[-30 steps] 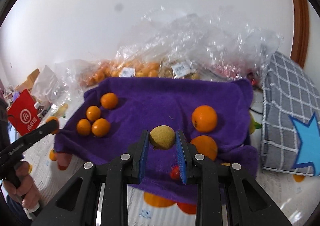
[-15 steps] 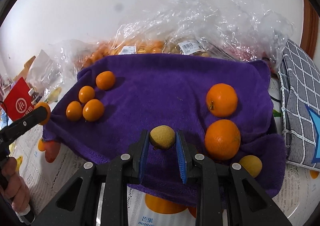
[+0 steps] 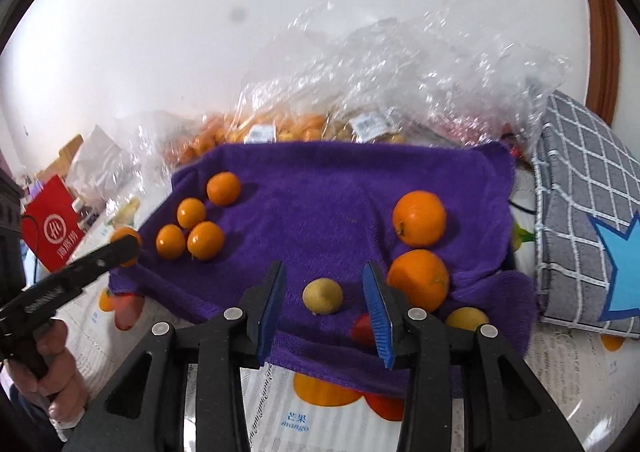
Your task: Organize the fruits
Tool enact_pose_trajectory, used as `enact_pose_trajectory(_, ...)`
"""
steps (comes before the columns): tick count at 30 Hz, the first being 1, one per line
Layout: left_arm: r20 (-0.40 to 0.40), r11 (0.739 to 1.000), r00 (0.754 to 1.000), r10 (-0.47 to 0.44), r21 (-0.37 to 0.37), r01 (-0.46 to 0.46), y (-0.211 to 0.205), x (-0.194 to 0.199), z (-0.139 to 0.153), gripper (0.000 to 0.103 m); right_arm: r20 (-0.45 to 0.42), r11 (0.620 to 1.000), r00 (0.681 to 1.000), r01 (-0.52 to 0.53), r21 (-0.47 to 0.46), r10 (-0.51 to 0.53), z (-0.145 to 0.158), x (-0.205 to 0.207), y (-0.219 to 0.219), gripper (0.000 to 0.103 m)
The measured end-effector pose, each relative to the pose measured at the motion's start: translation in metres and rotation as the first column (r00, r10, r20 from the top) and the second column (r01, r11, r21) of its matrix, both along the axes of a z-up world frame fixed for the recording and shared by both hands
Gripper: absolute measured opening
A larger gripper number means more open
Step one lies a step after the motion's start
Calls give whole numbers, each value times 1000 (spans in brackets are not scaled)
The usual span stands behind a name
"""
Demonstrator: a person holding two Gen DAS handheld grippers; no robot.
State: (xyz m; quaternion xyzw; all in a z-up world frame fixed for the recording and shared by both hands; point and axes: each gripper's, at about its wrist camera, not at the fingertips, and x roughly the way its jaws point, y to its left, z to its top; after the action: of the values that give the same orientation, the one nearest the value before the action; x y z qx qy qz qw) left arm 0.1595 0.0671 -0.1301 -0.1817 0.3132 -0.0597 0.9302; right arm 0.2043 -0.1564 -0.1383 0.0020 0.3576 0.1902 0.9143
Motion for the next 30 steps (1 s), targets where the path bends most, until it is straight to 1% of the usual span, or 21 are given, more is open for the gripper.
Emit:
enact_pose_trajectory(1, -19, 1000, 1000, -15, -19, 15, -3, 7, 0, 30, 8, 1000, 1000, 9, 6, -9, 2, -1, -3, 43)
enact_pose_trajectory(2, -31, 1000, 999, -21, -20, 21, -6, 12, -1, 30, 12, 1000, 1000, 16, 8, -16, 4, -1, -5, 43)
enact_pose_trajectory(7, -73, 997, 997, 7, 74, -2, -28, 28, -11, 30, 4, 999, 999, 49, 17, -49, 6, 3, -14, 43)
enact_pose_trajectory(8, -88, 997, 996, 9, 82, -2, -30, 29, -14, 30, 2, 998, 999, 55, 21, -55, 6, 4, -16, 43)
enact_pose_trajectory(10, -71, 995, 997, 8, 104, -1, -34, 26, -14, 30, -4, 997, 998, 68, 31, -68, 6, 5, -20, 43)
enact_pose_trajectory(12, -68, 996, 998, -9, 88, 15, -32, 26, -16, 31, -12, 996, 997, 77, 42, -77, 6, 6, -23, 43)
enact_pose_trajectory(15, -59, 997, 998, -12, 73, 16, -30, 25, -16, 30, -23, 996, 997, 80, 44, -79, 4, 8, -22, 43)
enact_pose_trajectory(17, -58, 997, 998, -10, 78, 15, -31, 26, -16, 30, -22, 997, 997, 77, 28, -77, 2, 9, -19, 43)
enact_pose_trajectory(21, -56, 996, 998, -23, 87, 28, -34, 28, -15, 35, -27, 998, 997, 68, -13, -68, -4, 9, -10, 43)
enact_pose_trajectory(24, -55, 995, 998, -29, 91, 34, -36, 28, -15, 37, -7, 998, 999, 52, -47, -52, -6, 6, -1, 44)
enact_pose_trajectory(26, -49, 996, 999, -22, 82, 26, -35, 26, -15, 38, 1, 997, 999, 41, -68, -41, -8, 4, 4, 44)
enact_pose_trajectory(30, -20, 999, 1000, 6, 53, -5, -28, 18, -11, 42, 5, 995, 999, 38, -92, -38, -12, 3, 8, 44)
